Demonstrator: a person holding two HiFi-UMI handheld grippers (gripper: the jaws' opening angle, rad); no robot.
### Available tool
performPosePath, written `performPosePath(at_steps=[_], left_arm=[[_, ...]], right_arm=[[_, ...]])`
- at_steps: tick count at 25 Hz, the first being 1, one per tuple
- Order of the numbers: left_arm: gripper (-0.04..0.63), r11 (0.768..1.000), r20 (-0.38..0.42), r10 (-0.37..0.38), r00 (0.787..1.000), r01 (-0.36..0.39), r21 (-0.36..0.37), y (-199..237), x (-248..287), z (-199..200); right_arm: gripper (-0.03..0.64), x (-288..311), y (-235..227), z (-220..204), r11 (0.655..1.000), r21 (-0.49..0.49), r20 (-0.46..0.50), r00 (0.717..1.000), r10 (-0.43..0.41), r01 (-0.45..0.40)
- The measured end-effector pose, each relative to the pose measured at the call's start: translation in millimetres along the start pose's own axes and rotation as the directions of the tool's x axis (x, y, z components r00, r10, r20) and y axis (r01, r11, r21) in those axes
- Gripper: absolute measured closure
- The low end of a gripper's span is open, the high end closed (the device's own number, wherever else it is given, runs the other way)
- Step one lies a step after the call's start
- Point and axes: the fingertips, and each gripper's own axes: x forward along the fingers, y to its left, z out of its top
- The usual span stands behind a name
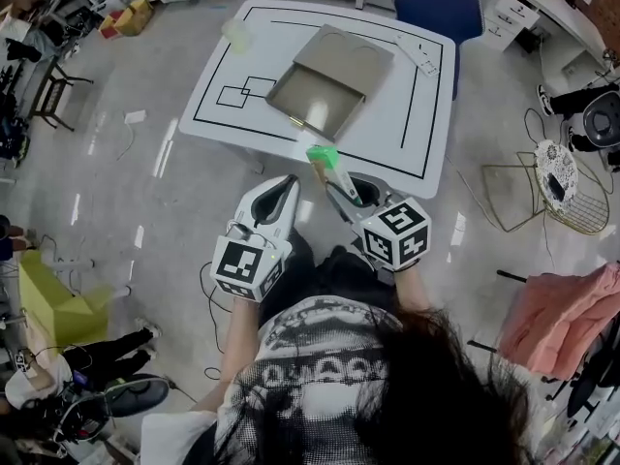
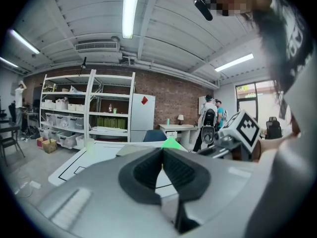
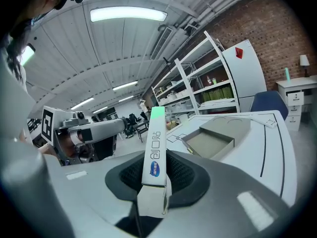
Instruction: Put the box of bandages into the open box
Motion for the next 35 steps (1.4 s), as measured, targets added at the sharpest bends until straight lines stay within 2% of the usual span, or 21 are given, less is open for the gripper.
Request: performPosePath(at_steps=[7,18,30,35], left_arm=[[0.595,1.000,-0.012,-0.004,1.000,0.004,-0.009,19,18,-7],[0.595,0.997,0.011,-0.063,0.998,0.063,0.049,84,70,14],[0.595,0.994,0.023,-0.097,0.995,0.096,0.052,162,103,30],[0.595,0.994,0.028,-0.099,0.995,0.098,0.047,185,106,34]], right_arm=[[0.520,17,-16,-2,1.000,0.017,-0.023,1.000,-0.011,0.011],[0.520,83,-65,26,0.997,0.012,-0.071,0.994,-0.079,0.080],[0.520,180,-129,36,0.989,0.013,-0.204,0.969,-0.139,0.145],[0.520,214,-150,33,0.990,0.003,-0.277,0.951,-0.135,0.142]])
